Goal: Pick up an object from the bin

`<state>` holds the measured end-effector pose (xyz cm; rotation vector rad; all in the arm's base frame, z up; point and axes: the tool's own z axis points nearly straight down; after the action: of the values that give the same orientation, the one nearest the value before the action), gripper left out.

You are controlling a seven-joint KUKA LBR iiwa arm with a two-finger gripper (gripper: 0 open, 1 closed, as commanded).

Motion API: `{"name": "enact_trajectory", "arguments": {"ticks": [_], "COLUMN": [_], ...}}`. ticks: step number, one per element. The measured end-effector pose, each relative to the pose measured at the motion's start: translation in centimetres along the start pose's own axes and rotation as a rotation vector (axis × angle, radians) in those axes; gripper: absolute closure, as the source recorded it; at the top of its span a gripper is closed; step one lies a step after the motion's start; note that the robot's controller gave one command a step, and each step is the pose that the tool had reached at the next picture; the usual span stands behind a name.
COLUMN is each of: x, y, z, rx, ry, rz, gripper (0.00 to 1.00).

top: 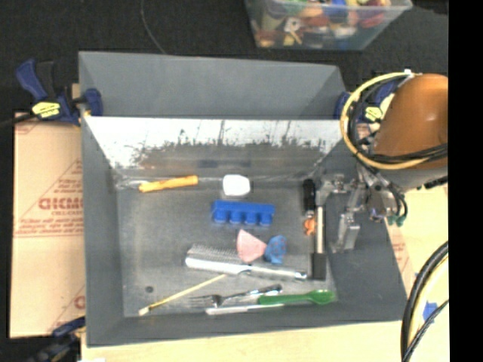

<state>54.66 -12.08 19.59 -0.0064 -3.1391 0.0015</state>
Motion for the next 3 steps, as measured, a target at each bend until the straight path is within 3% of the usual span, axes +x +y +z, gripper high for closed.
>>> {"name": "enact_trajectory", "arguments": {"ticks": [1,2,3], "x": [-0.2,-2.5,-6.0], "y": [0.0,12.3,8.2], "z": [-0.3,12.3,6.2], "rx": [0.001,-0.001,0.008], "ry": [-0.006,-0.021,-0.024], "rz": [-0.004,0.100,-0.039], "gripper": [0.00,0.00,0.00]}}
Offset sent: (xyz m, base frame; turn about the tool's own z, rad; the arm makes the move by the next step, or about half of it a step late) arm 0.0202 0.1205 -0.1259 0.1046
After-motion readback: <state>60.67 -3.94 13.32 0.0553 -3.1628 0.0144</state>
